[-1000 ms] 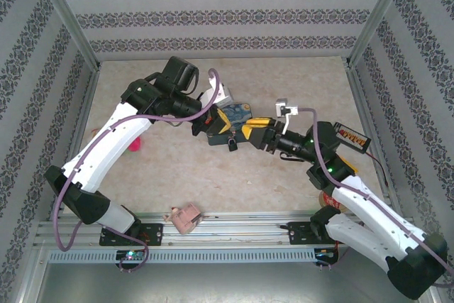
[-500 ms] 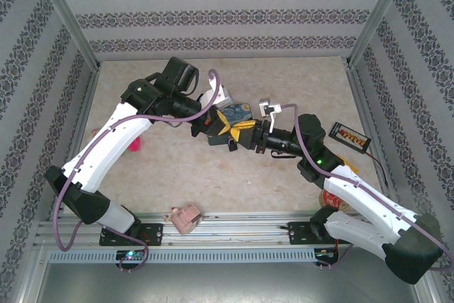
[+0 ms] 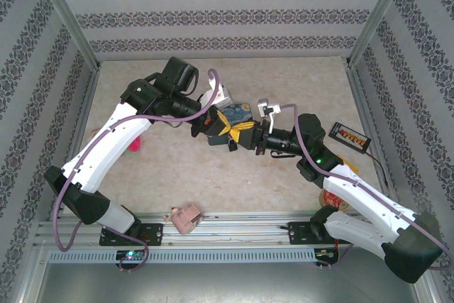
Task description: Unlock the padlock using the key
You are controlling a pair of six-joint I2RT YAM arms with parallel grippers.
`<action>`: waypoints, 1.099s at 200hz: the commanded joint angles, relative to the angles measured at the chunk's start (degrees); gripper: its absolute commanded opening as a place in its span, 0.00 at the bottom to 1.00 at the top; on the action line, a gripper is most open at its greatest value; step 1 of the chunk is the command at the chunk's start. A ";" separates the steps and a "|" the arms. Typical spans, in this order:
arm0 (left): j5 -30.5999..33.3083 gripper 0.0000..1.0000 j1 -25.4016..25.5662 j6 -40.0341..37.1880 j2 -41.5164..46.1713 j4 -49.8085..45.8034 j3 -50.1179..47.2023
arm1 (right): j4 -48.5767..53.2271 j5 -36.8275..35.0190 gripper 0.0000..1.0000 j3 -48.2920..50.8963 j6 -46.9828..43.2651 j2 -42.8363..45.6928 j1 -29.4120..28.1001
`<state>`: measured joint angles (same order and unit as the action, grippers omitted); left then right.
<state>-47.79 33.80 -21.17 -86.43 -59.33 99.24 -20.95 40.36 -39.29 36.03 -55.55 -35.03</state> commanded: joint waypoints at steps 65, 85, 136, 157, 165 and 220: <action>-3.27 0.00 -0.43 0.71 2.41 2.00 -1.13 | -3.57 3.05 0.20 -0.27 0.18 -0.24 0.49; -3.83 0.00 -0.92 1.25 2.41 2.35 -1.20 | -3.75 3.39 0.17 -0.09 0.18 -0.23 0.71; -6.32 0.00 -1.81 1.77 2.58 3.12 -1.47 | -4.10 4.29 0.15 0.52 0.27 0.44 1.19; -6.71 0.00 -1.90 1.86 2.49 3.17 -1.51 | -4.34 4.88 0.15 0.68 0.36 0.70 1.36; -6.79 0.00 -1.90 1.93 2.40 3.16 -1.59 | -4.36 5.07 0.15 0.70 0.36 0.78 1.36; -7.58 0.00 -1.91 2.24 2.23 3.43 -1.60 | -4.67 6.06 0.19 0.48 0.44 0.43 1.36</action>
<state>-53.41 32.56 -19.27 -85.52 -57.82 98.00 -23.68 44.51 -39.27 36.23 -55.55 -33.87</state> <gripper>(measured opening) 0.041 0.186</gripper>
